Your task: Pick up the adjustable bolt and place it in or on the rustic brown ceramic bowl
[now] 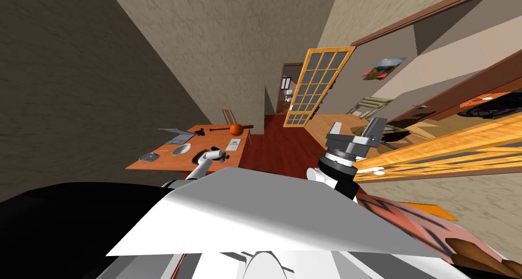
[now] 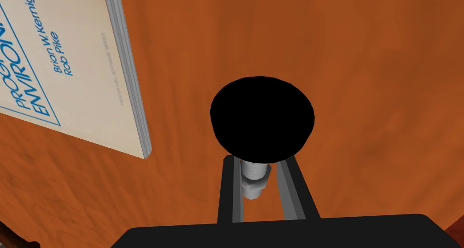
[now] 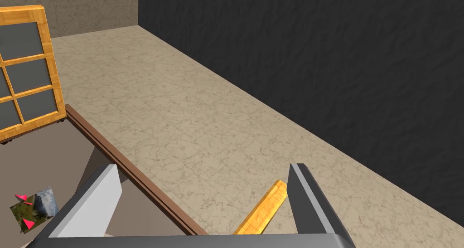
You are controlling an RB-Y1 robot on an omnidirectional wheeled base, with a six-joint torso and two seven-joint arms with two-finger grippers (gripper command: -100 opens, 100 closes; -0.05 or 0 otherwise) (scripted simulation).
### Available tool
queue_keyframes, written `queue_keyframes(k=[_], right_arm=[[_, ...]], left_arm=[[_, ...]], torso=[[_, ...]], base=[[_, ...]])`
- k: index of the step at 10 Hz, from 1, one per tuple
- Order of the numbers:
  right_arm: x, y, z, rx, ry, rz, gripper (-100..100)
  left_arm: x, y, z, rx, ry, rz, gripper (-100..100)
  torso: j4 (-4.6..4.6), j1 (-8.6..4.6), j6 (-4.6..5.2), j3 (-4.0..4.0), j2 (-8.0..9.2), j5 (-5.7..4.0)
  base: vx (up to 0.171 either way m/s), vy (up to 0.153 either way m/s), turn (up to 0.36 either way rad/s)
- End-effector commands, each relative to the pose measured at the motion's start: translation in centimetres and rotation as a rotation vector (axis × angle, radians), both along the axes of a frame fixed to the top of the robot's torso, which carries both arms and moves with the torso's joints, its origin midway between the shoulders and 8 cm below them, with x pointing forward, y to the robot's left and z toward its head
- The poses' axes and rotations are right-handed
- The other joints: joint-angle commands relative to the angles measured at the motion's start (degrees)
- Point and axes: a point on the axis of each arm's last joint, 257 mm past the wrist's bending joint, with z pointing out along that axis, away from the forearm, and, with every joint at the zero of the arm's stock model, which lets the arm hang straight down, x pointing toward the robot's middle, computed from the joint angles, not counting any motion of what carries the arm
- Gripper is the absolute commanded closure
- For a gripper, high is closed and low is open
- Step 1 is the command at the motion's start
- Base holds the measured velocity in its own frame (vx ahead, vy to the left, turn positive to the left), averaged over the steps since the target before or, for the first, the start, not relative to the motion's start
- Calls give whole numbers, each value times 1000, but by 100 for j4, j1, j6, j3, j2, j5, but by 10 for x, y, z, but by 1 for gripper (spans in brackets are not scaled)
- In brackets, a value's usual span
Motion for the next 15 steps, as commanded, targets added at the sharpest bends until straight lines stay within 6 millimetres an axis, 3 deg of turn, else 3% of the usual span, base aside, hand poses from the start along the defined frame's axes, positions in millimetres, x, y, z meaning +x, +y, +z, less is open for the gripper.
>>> queue_keyframes(k=[1,2,8,12,15], right_arm=[[0,0,0,0,0,0,0],[0,0,0,0,0,0,0],[0,0,0,0,0,0,0],[0,0,0,0,0,0,0],[0,0,0,0,0,0,0]], left_arm=[[3,22,13,45,-1,-1,100],[3,43,23,78,2,10,100],[-2,112,67,161,-1,90,100],[-8,162,116,179,-24,211,100],[-12,181,142,159,-45,287,100]], torso=[[0,0,0,0,0,0],[2,-6,0,4,7,-1],[7,23,2,18,28,3],[16,50,-1,39,64,6],[17,75,2,43,72,14]], base=[[-54,-50,-59],[-68,-58,-86],[-86,15,-103],[-172,106,-215],[-200,154,-257]])
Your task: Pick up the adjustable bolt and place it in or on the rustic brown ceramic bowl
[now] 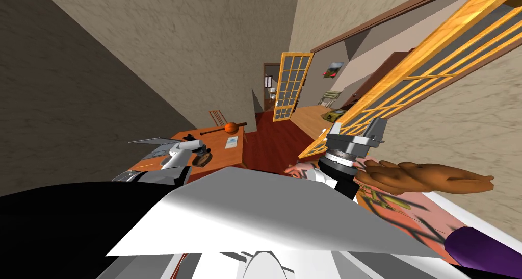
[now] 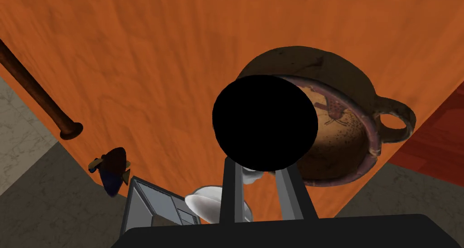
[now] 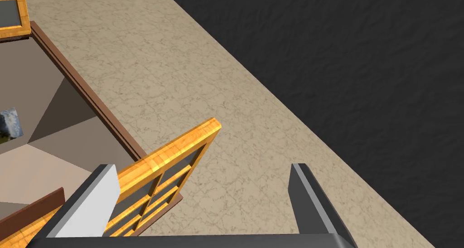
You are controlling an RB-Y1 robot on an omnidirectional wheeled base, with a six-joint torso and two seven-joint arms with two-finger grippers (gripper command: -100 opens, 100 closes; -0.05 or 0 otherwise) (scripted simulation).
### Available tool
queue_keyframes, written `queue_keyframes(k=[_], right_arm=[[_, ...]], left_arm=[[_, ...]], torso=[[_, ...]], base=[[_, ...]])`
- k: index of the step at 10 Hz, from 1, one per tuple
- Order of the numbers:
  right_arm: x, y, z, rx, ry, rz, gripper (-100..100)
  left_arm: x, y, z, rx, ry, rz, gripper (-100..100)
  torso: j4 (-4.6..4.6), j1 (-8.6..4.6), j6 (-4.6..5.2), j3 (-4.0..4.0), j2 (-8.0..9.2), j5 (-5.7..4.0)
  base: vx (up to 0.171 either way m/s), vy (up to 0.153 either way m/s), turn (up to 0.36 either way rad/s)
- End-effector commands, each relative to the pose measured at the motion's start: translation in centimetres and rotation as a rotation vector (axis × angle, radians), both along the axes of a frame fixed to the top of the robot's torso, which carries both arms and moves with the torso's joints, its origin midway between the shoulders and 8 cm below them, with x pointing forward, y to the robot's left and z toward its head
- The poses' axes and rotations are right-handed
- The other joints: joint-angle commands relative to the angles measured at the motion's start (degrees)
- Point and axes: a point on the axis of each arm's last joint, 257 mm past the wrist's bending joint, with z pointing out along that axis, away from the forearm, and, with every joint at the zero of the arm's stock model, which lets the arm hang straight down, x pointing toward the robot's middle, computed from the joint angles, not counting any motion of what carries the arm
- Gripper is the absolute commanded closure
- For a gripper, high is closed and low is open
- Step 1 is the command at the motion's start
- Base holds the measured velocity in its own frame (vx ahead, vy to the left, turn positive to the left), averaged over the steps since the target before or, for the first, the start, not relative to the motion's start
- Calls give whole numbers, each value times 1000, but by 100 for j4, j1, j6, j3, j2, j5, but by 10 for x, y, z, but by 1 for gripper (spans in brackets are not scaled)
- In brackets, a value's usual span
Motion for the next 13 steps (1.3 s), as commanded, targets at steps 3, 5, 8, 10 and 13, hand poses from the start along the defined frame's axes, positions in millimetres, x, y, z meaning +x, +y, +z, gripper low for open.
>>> queue_keyframes(k=[3,5,8,10,13], right_arm=[[0,0,0,0,0,0,0],[0,0,0,0,0,0,0],[0,0,0,0,0,0,0],[0,0,0,0,0,0,0],[0,0,0,0,0,0,0]], left_arm=[[-2,7,17,-33,-22,59,100],[-2,5,25,-69,-37,90,100],[-6,-8,21,-126,-32,112,100],[-13,-27,6,-178,-8,116,100],[-17,-34,-2,-193,5,113,-100]], torso=[[-5,8,-4,-12,-21,1],[-6,18,10,-20,-35,5],[-12,40,-6,-28,-48,15],[-16,4,-3,-37,-63,12],[-22,-10,-1,-54,-93,7]], base=[[-138,137,-122],[-136,177,-230],[-104,178,-104],[-56,105,-49],[-6,64,-6]])
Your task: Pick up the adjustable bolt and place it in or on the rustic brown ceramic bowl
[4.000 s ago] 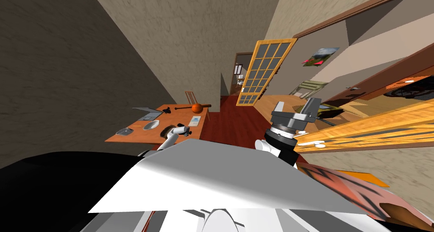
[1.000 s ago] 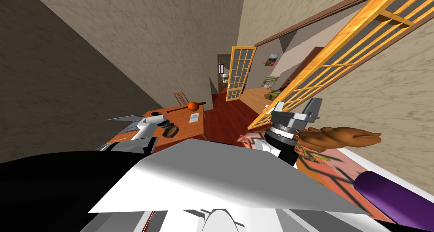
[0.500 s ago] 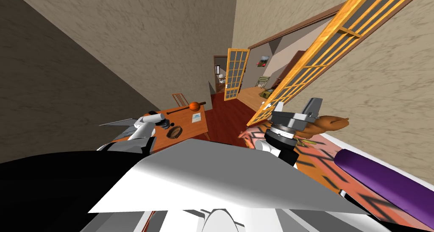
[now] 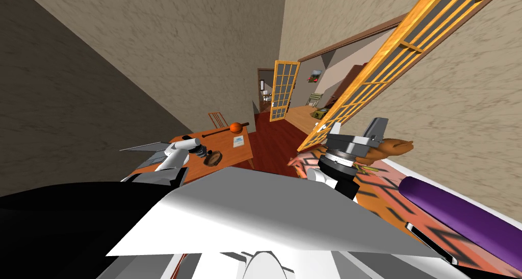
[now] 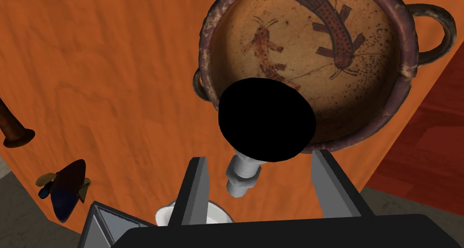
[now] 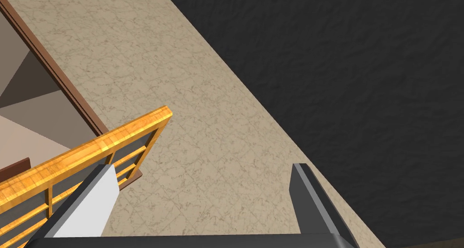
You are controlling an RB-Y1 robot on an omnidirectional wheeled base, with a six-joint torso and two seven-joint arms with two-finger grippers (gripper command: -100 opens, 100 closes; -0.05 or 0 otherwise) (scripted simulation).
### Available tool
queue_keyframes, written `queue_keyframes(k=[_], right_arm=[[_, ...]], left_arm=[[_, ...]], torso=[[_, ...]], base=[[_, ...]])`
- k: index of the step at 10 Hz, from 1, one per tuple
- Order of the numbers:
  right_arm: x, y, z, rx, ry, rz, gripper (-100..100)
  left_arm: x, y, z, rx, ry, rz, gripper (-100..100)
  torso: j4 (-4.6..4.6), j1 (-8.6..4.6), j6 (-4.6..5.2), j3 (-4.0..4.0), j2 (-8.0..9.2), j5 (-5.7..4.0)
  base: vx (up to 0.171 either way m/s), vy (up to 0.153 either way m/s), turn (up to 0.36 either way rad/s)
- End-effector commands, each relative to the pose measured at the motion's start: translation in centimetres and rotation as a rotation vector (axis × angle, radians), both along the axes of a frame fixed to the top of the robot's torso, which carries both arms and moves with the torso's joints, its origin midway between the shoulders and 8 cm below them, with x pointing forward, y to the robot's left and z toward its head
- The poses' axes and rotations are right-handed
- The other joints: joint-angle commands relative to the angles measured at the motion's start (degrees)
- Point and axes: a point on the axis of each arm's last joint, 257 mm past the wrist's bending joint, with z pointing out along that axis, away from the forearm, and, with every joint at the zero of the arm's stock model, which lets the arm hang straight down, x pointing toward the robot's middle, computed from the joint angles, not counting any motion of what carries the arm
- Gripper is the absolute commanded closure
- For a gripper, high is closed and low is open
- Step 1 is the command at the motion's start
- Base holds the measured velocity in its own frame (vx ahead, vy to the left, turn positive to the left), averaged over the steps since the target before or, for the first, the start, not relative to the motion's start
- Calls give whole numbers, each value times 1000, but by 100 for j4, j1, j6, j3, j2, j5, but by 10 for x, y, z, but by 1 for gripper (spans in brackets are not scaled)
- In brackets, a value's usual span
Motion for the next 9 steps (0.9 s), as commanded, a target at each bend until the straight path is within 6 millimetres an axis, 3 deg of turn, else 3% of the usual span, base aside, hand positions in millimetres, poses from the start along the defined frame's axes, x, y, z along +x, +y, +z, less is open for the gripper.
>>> queue_keyframes(k=[1,4,5,6,9], right_arm=[[0,0,0,0,0,0,0],[0,0,0,0,0,0,0],[0,0,0,0,0,0,0],[0,0,0,0,0,0,0],[0,0,0,0,0,0,0]], left_arm=[[0,0,0,0,0,0,-100],[0,0,0,0,0,0,-100],[0,0,0,0,0,0,0],[2,3,12,1,-2,0,-100],[5,9,37,3,-6,-2,-100]], torso=[[0,0,0,0,0,0],[-1,-10,0,-1,-2,-3],[-1,-11,0,-1,-2,-3],[-1,-11,0,-1,-2,-3],[1,-22,0,1,1,-6]], base=[[0,0,0],[0,0,0],[0,0,0],[-7,-12,5],[-9,-27,8]])
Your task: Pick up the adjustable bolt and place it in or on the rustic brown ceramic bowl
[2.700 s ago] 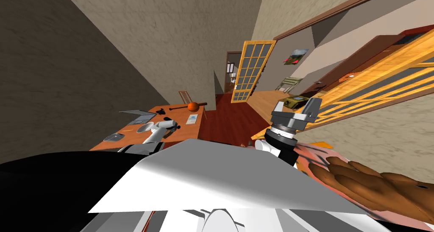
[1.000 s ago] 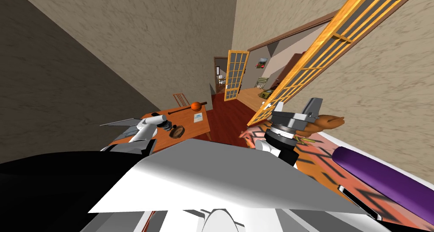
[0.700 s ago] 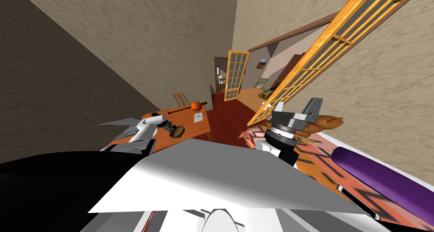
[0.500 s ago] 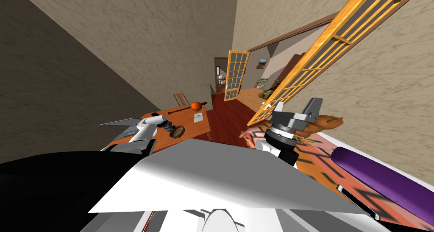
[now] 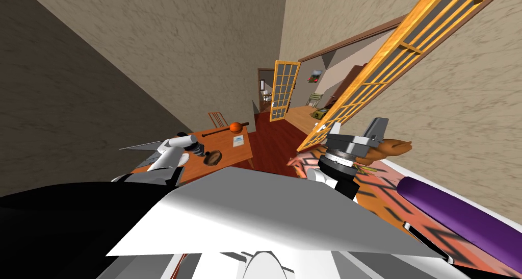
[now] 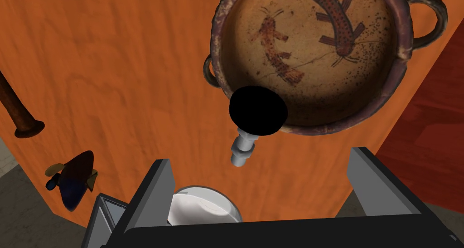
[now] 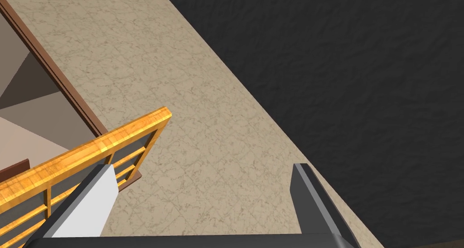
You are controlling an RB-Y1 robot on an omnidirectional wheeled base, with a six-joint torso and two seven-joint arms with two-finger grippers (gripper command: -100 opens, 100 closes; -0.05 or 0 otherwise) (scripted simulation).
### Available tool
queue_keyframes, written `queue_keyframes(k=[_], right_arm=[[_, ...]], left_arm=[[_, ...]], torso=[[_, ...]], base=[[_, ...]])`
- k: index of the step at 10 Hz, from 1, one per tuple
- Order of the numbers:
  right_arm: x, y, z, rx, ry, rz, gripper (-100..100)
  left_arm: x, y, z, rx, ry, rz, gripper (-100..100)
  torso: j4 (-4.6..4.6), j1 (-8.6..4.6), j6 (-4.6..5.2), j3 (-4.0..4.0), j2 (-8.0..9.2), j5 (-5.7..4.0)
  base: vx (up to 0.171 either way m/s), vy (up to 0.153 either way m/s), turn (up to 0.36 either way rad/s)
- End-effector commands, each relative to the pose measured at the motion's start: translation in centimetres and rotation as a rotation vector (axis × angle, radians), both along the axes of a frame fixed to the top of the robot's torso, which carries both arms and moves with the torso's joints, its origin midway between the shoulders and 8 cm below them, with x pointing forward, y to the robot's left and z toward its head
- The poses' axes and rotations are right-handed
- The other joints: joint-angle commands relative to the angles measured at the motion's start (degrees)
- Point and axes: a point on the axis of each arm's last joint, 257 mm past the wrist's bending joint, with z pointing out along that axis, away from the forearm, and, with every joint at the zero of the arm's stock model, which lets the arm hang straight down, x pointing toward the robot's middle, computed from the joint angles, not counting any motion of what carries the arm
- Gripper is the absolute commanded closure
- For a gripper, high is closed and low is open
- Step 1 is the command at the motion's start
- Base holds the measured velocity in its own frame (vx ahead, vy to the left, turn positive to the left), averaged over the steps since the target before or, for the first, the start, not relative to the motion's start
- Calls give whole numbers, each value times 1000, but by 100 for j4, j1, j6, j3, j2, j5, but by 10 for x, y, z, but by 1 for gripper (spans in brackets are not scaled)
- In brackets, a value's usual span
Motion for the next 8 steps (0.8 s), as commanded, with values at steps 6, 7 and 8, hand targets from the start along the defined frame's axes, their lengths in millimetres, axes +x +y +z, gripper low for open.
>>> queue_keyframes(k=[6,7,8], right_arm=[[0,0,0,0,0,0,0],[0,0,0,0,0,0,0],[0,0,0,0,0,0,0]], left_arm=[[3,4,19,1,-1,-4,0],[3,4,19,1,-1,-4,0],[3,4,19,1,-1,-4,0]], torso=[[-1,12,0,-2,-4,4],[-1,12,0,-3,-4,4],[-1,12,0,-3,-5,4]], base=[[-5,-11,3],[0,0,0],[0,0,0]])
